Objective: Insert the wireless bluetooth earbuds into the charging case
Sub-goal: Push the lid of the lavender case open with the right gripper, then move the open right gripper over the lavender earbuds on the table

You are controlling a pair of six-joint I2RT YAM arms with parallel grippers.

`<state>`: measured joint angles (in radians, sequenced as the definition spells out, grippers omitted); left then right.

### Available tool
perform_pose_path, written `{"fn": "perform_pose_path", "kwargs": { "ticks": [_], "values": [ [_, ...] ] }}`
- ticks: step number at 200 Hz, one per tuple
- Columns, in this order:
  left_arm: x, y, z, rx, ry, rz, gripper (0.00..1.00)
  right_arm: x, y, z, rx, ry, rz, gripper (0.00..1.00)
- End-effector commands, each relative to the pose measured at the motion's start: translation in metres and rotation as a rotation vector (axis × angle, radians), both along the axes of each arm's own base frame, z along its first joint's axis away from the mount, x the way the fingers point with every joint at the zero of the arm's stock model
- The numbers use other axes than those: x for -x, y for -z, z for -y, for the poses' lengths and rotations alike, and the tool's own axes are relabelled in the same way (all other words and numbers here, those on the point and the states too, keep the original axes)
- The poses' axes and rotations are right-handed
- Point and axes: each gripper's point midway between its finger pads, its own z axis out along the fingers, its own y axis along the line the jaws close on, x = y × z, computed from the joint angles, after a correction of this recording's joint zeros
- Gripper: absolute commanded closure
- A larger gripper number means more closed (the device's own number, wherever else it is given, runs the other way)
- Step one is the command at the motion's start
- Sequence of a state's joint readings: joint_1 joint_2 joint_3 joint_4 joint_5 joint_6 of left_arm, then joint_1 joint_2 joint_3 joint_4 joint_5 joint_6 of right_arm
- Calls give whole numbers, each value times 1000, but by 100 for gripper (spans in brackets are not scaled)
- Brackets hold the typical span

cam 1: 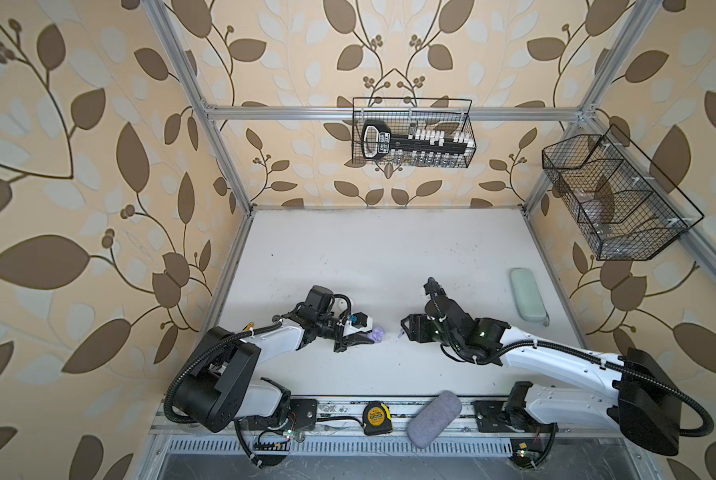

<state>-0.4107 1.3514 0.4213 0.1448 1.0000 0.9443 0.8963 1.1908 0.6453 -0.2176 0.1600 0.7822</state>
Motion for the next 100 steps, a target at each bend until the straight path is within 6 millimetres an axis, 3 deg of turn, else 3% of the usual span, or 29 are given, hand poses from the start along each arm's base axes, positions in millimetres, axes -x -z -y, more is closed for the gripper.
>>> {"fn": "perform_pose_path", "kwargs": {
  "ticks": [1, 62, 100],
  "values": [
    [3, -6, 0, 42, 32, 24, 100, 1, 13, 10, 53, 41, -28, 29],
    [-5, -6, 2, 47, -6, 21, 100, -4, 36, 13, 190, 69, -94, 33],
    [-8, -6, 2, 43, -15, 14, 100, -10, 35, 13, 265, 90, -79, 35]
  ]
}}
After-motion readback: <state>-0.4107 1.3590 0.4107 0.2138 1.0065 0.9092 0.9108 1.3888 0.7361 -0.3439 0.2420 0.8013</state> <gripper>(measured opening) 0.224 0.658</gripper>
